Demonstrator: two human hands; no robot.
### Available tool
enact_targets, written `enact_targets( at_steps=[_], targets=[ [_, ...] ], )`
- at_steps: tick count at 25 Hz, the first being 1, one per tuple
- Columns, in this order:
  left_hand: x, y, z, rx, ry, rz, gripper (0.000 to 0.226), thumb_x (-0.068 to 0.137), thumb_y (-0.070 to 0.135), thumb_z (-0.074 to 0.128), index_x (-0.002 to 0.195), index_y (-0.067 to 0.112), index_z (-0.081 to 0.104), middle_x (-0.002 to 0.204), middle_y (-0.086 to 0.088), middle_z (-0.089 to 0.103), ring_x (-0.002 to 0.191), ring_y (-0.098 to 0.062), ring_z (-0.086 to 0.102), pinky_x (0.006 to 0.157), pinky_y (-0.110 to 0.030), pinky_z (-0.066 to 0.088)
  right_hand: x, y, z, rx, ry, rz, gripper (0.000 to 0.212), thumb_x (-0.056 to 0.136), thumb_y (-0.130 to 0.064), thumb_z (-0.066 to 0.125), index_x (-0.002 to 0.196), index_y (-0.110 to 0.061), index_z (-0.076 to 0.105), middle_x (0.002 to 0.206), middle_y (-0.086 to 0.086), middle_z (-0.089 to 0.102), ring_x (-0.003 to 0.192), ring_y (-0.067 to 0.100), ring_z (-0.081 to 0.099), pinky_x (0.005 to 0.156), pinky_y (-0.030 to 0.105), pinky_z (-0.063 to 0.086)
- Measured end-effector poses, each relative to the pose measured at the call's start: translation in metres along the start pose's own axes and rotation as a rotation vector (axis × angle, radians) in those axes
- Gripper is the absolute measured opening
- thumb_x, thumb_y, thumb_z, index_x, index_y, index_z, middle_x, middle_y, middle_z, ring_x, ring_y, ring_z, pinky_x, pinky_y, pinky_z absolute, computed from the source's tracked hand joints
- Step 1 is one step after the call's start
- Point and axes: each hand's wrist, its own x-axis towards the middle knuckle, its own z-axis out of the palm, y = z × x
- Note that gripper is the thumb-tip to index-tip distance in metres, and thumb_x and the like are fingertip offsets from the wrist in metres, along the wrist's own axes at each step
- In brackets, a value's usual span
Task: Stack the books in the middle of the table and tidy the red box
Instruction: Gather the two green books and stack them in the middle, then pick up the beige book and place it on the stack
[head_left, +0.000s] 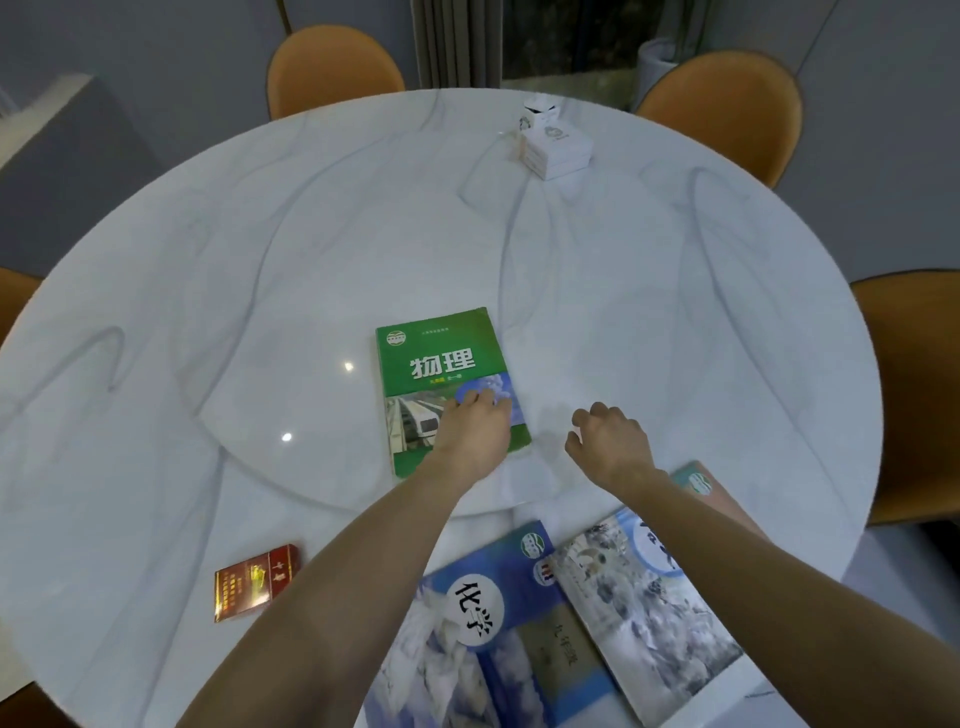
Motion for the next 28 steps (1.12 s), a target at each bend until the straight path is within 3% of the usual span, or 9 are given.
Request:
enact_targets(
  at_steps=[4,7,10,16,21,25,28],
  targets=[
    [-0.008,0.041,0.015,0.03,0.015,0.136,0.032,0.095,0.019,0.037,0.122,0.007,0.049,0.12,-0.016,0.055,0.113,-0.034,0.049,0.089,-0.044,0.039,-0.04,0.023,0.008,-0.032,-0.018,0.08,0.027,0.094,-0.023,0.038,0.105,-0.007,0.058,0.104,0.011,0.059,0.1,0.03,0.054,0.077,0.036,0.04],
    [-0.014,0.066,0.027,0.048,0.006,0.23,0.03,0.09,0.011,0.04,0.118,0.007,0.05,0.116,-0.015,0.055,0.109,-0.033,0.05,0.086,-0.042,0.04,-0.072,0.046,0.018,-0.021,-0.028,0.171,0.02,0.093,-0.02,0.037,0.093,-0.008,0.054,0.096,0.01,0.055,0.101,0.03,0.054,0.076,0.036,0.038],
    [-0.019,0.09,0.037,0.049,-0.029,0.311,0.03,0.086,0.005,0.04,0.114,0.007,0.051,0.115,-0.015,0.054,0.108,-0.033,0.049,0.085,-0.041,0.039,-0.102,0.064,0.03,-0.003,-0.049,0.303,0.028,0.093,-0.019,0.037,0.111,-0.009,0.055,0.109,0.01,0.058,0.105,0.029,0.053,0.084,0.037,0.039],
    [-0.028,0.131,0.066,0.041,-0.116,0.461,0.038,0.086,0.008,0.046,0.124,0.008,0.044,0.12,-0.014,0.051,0.112,-0.03,0.047,0.088,-0.038,0.041,-0.168,0.084,0.058,0.062,-0.095,0.529,0.028,0.092,-0.025,0.041,0.107,-0.007,0.056,0.109,0.012,0.058,0.108,0.032,0.051,0.085,0.04,0.042],
    [-0.028,0.147,0.086,-0.026,-0.17,0.389,0.041,0.093,0.015,0.041,0.133,0.006,0.036,0.125,-0.015,0.048,0.115,-0.029,0.045,0.081,-0.035,0.047,-0.205,0.079,0.077,0.18,-0.057,0.69,0.032,0.092,-0.032,0.047,0.111,-0.007,0.054,0.112,0.013,0.054,0.105,0.033,0.049,0.082,0.041,0.044],
    [-0.021,0.153,0.089,-0.219,-0.171,0.253,0.039,0.095,0.024,0.045,0.128,0.003,0.042,0.125,-0.018,0.048,0.114,-0.032,0.046,0.08,-0.039,0.047,-0.217,0.068,0.085,0.464,0.1,0.894,0.027,0.089,-0.014,0.052,0.112,0.0,0.05,0.109,0.019,0.05,0.098,0.036,0.05,0.074,0.038,0.045],
    [-0.011,0.152,0.085,-0.49,-0.294,0.101,0.035,0.093,0.029,0.05,0.113,0.001,0.054,0.111,-0.02,0.057,0.088,-0.031,0.059,0.064,-0.034,0.053,-0.214,0.064,0.086,0.69,0.158,1.031,0.035,0.088,-0.01,0.054,0.12,0.0,0.047,0.112,0.021,0.049,0.092,0.037,0.055,0.074,0.037,0.046]
  ],
)
